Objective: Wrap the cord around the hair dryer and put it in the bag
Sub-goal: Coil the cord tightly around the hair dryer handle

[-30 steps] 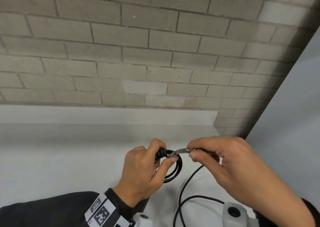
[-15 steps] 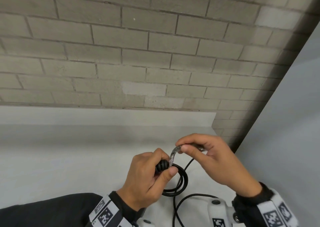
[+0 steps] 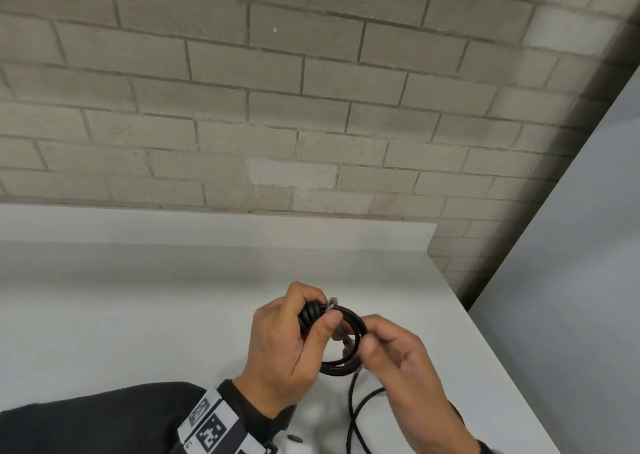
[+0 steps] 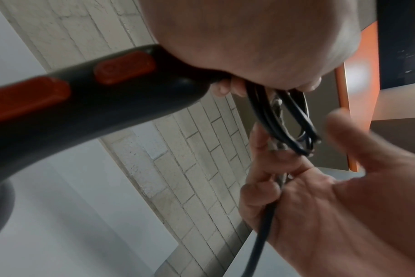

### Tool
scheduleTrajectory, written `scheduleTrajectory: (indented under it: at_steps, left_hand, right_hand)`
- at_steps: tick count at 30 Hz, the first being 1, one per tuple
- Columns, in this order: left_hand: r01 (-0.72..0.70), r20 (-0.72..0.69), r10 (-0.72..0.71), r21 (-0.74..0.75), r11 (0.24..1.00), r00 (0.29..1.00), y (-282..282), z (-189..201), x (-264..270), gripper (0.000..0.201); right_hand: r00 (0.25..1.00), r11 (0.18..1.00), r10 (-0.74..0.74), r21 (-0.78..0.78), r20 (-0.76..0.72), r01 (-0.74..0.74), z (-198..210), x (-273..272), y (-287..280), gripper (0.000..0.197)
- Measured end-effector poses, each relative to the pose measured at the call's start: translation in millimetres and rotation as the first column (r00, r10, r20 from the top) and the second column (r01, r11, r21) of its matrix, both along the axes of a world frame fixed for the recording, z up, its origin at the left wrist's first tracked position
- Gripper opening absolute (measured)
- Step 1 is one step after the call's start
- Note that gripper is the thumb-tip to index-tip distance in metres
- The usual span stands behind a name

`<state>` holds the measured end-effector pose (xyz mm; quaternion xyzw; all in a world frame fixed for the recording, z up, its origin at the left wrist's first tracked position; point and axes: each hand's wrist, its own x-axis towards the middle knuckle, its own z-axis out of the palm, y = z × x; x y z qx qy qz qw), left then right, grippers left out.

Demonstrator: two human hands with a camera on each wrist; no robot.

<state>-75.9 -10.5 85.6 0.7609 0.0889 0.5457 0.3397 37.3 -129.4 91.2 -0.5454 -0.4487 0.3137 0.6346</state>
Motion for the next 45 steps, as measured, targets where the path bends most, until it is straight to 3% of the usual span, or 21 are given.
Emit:
scheduleTrajectory:
  at_steps: [9, 17, 19, 21, 22, 24, 26, 29, 32, 34, 36, 41, 45]
  left_hand:
    - [-0.017, -0.034, 0.018, 0.028, 0.999, 0.999, -2, 3, 4, 0.032]
    - [-0.055, -0.064, 0.058, 0.058, 0.997, 0.996, -4, 0, 8, 0.03]
    - [-0.092, -0.066, 0.095, 0.048, 0.995, 0.993, -3, 1, 9, 0.032]
    - [-0.161, -0.07, 0.164, 0.036, 0.986, 0.984, -2, 2, 10, 0.038]
    - [-0.19, -0.07, 0.192, 0.029, 0.981, 0.979, -2, 3, 10, 0.042]
    - [-0.223, -0.07, 0.225, 0.023, 0.974, 0.972, -3, 3, 12, 0.046]
    - [-0.239, -0.071, 0.24, 0.018, 0.971, 0.968, -4, 3, 12, 0.046]
    - [-0.25, -0.057, 0.249, -0.011, 0.968, 0.967, -6, 2, 13, 0.044]
    - [-0.269, -0.074, 0.269, 0.017, 0.963, 0.96, -8, 1, 14, 0.049]
    - [-0.271, -0.081, 0.273, 0.028, 0.962, 0.959, -10, 0, 15, 0.051]
    - [-0.271, -0.075, 0.271, 0.023, 0.962, 0.959, -11, -1, 16, 0.052]
    - [-0.264, -0.063, 0.266, 0.03, 0.964, 0.962, -9, -2, 16, 0.05]
    - [-0.238, -0.065, 0.238, 0.0, 0.971, 0.969, -10, 0, 15, 0.037]
  right_hand:
    - [0.992, 0.997, 0.063, -0.052, 0.106, -0.058, 7, 10, -3, 0.017]
    - [0.983, 0.993, 0.093, -0.084, 0.158, -0.081, 8, 14, -2, 0.018]
    - [0.968, 0.999, -0.009, -0.038, 0.251, 0.019, 5, 10, -2, 0.028]
    - [0.881, 0.963, -0.268, 0.083, 0.39, 0.256, -2, 3, 0, 0.041]
    - [0.797, 0.917, -0.398, 0.186, 0.454, 0.352, -5, -2, 1, 0.041]
    - [0.599, 0.848, -0.529, 0.375, 0.601, 0.374, -12, -10, 3, 0.024]
    - [0.461, 0.833, -0.551, 0.433, 0.696, 0.344, -19, -17, 6, 0.014]
    - [0.378, 0.819, -0.555, 0.407, 0.741, 0.404, -17, -24, 9, 0.021]
    - [0.344, 0.819, -0.51, 0.323, 0.789, 0.474, -7, -32, 10, 0.033]
    - [0.355, 0.814, -0.483, 0.261, 0.801, 0.519, -1, -36, 11, 0.045]
    - [0.404, 0.825, -0.457, 0.208, 0.792, 0.525, 2, -37, 9, 0.044]
    - [0.735, 0.908, -0.232, -0.128, 0.638, 0.398, 10, -35, 3, 0.02]
    - [0.852, 0.929, -0.183, -0.196, 0.49, 0.312, 22, -30, -4, 0.017]
